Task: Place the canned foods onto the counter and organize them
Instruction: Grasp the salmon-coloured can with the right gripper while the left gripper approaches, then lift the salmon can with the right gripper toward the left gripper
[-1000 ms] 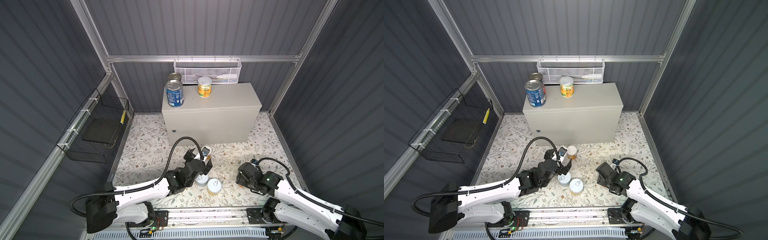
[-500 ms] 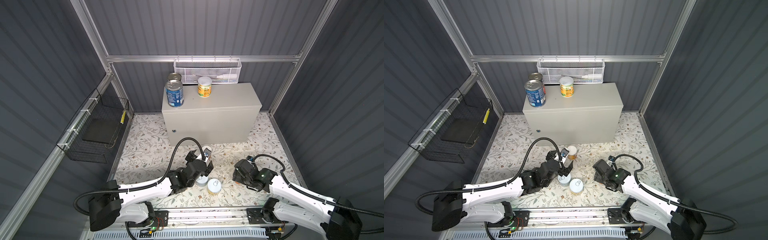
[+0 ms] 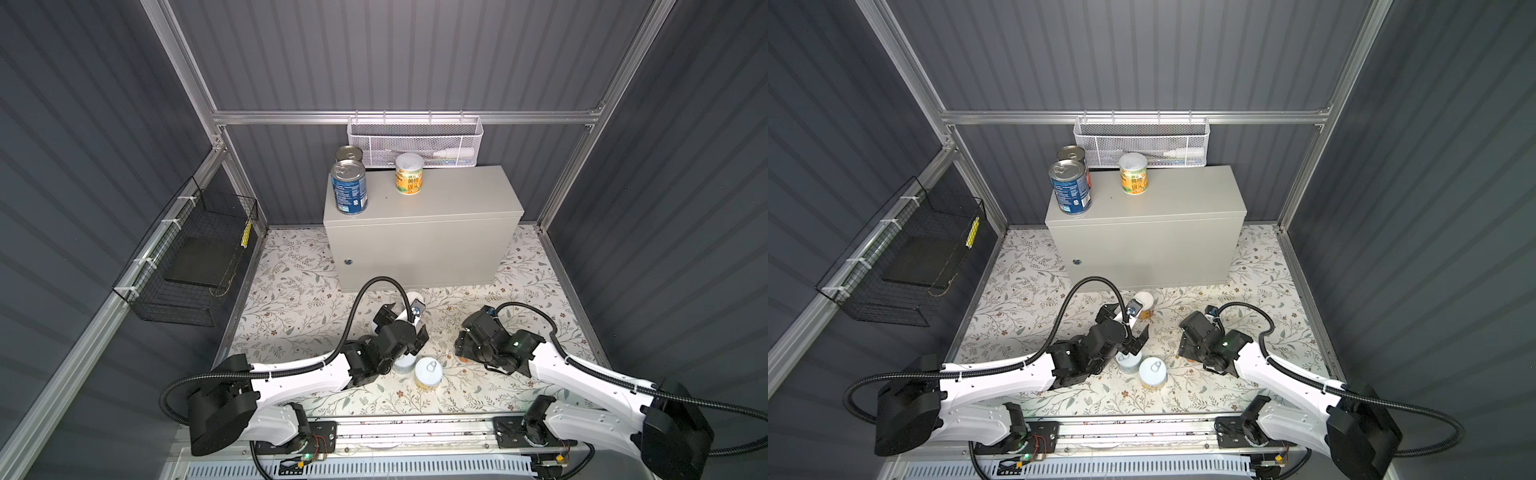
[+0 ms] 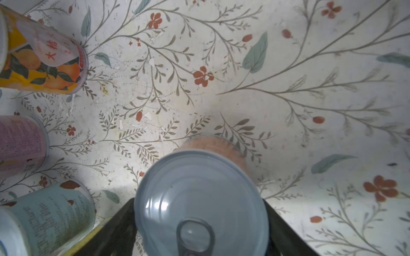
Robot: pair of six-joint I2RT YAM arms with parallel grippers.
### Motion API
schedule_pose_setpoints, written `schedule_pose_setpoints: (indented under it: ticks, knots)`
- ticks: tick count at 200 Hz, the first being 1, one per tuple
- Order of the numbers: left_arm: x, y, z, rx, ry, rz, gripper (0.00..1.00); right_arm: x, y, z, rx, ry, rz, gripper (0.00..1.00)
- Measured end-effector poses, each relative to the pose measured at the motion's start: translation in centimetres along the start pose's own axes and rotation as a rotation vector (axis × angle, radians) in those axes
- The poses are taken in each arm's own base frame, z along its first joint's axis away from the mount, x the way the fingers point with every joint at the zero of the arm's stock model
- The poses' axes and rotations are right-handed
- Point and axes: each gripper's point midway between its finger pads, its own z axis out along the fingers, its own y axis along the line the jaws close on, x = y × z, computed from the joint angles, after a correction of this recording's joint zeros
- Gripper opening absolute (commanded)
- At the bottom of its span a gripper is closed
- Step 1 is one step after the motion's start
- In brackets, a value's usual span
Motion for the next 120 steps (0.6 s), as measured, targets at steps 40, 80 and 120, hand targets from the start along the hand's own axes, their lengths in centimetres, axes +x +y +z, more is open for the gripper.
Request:
schedule_pose_setpoints:
  ticks: [40,80,120]
  knots:
    - [0.2,0.0,0.1,-0.003,0.005,-0.001,1.0,-0.3,1.3,0.4,-0.034,0.014,-0.015,0.72]
    - [0.2,0.0,0.1,-0.004,0.005,-0.002,1.0,-0.4,1.6,0.4,-0.055,0.025,-0.014,0.72]
    - [0.2,0.0,0.1,-0.003,0.005,-0.006,1.0,-0.1,1.6,0.0,-0.051,0.056,-0.05,0.72]
